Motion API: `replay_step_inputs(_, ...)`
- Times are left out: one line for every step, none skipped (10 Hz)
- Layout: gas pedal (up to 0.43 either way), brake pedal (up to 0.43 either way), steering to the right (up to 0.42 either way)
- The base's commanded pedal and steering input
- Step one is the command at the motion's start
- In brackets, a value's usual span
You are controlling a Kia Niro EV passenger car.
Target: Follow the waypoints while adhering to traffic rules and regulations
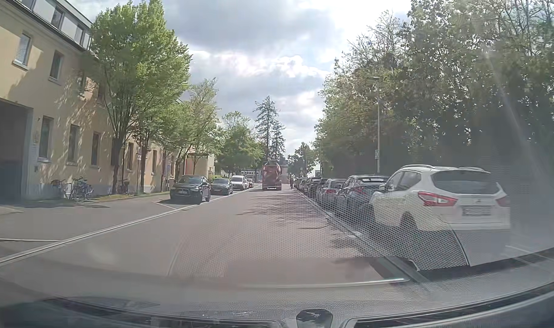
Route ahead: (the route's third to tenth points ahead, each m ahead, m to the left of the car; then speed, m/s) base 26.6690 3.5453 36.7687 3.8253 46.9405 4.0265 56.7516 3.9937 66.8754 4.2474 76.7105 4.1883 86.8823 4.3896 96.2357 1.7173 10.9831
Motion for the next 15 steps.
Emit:
replay_step_inputs(0.059, 0.0, 0.001)
replay_step_inputs(0.059, 0.0, 0.0)
replay_step_inputs(0.059, 0.0, 0.001)
replay_step_inputs(0.059, 0.0, 0.0)
replay_step_inputs(0.059, 0.0, 0.001)
replay_step_inputs(0.059, 0.0, 0.0)
replay_step_inputs(0.059, 0.0, 0.0)
replay_step_inputs(0.059, 0.0, 0.0)
replay_step_inputs(0.059, 0.0, 0.0)
replay_step_inputs(0.059, 0.0, 0.0)
replay_step_inputs(0.059, 0.0, 0.0)
replay_step_inputs(0.047, 0.0, 0.0)
replay_step_inputs(0.008, 0.0, 0.0)
replay_step_inputs(0.0, 0.0, 0.0)
replay_step_inputs(0.0, 0.0, 0.0)
